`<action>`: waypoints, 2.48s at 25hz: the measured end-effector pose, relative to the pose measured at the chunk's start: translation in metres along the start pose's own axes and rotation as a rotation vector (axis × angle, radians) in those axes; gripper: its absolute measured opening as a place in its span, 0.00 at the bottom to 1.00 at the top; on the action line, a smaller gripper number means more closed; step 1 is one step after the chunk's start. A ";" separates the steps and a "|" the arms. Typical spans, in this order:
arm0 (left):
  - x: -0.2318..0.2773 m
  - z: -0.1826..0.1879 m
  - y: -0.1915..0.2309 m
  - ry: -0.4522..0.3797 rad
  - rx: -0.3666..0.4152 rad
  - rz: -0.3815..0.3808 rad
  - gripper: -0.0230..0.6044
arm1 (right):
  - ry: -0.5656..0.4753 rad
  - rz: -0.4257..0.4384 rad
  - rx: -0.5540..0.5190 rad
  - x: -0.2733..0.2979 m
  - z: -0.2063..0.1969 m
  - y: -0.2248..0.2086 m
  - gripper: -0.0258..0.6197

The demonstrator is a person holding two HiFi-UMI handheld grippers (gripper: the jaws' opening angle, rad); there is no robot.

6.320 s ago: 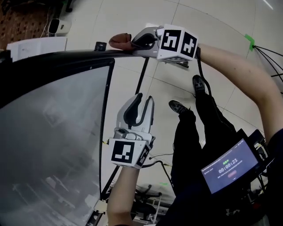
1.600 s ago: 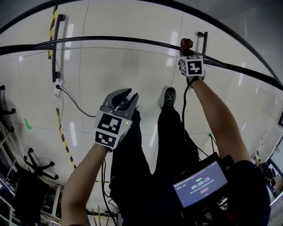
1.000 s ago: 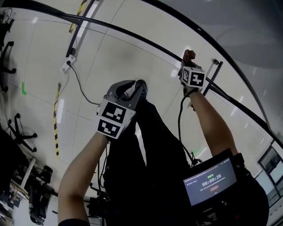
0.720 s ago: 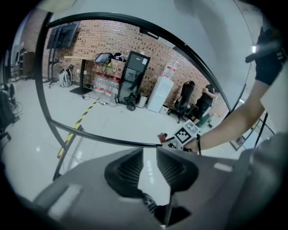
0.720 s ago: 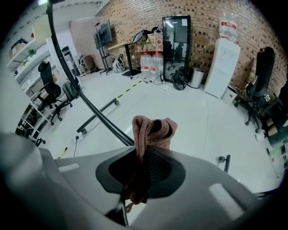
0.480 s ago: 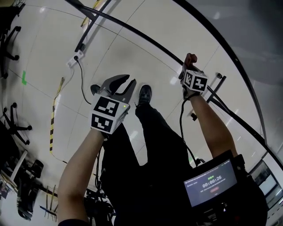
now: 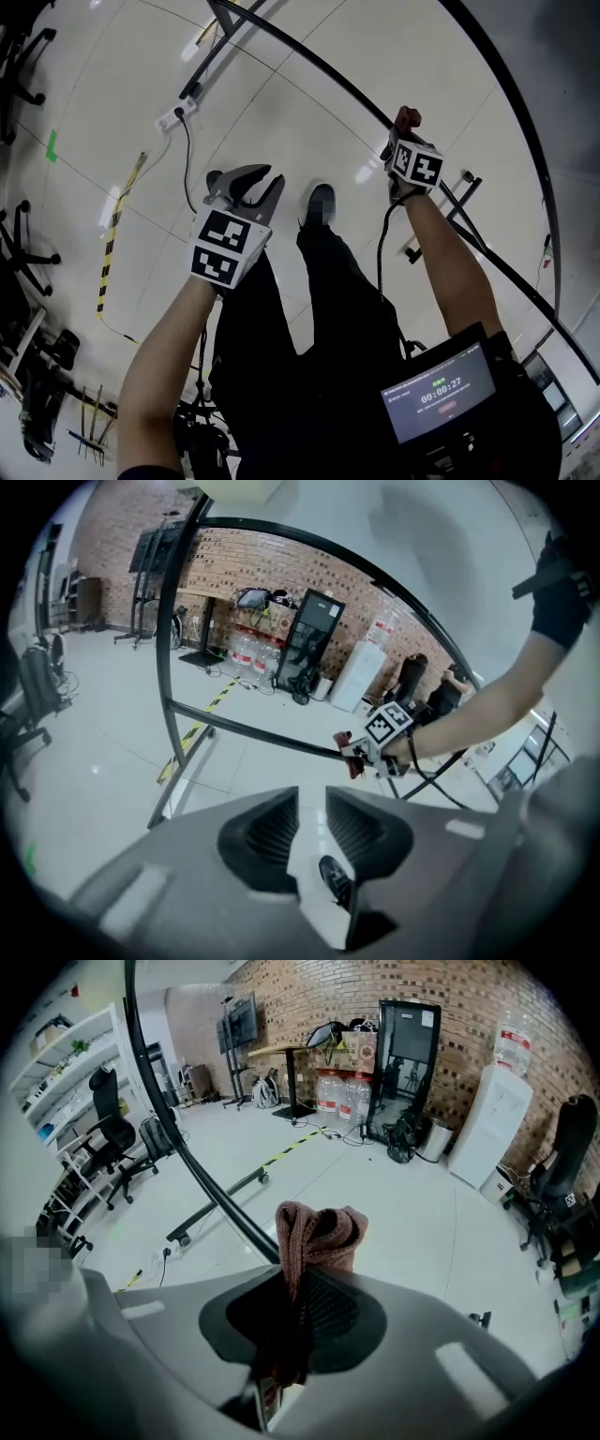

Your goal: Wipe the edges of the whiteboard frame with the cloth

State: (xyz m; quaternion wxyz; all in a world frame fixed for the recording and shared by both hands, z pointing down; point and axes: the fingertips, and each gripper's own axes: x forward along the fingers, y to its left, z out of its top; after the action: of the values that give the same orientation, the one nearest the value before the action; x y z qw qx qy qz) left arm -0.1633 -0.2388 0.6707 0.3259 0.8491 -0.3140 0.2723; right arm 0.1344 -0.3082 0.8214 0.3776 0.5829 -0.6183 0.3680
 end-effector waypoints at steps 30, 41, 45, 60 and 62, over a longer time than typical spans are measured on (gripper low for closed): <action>-0.070 -0.007 0.146 0.015 -0.121 0.061 0.17 | -0.015 0.124 -0.117 0.078 0.165 0.202 0.13; -0.074 0.031 0.162 -0.090 -0.180 0.122 0.17 | -0.043 0.223 -0.186 0.102 0.215 0.267 0.13; -0.083 0.004 0.165 -0.062 -0.199 0.118 0.17 | -0.051 0.227 -0.184 0.105 0.223 0.282 0.13; -0.108 -0.010 0.209 -0.036 -0.192 0.074 0.16 | -0.027 0.200 -0.177 0.121 0.247 0.328 0.13; -0.107 -0.006 0.210 -0.030 -0.176 0.054 0.16 | -0.031 0.205 -0.169 0.123 0.249 0.335 0.13</action>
State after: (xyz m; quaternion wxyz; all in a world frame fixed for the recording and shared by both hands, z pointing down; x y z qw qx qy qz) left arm -0.3840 -0.3205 0.6838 0.3869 0.8125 -0.3643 0.2396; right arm -0.2142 -0.5687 0.8159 0.3764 0.4882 -0.7091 0.3423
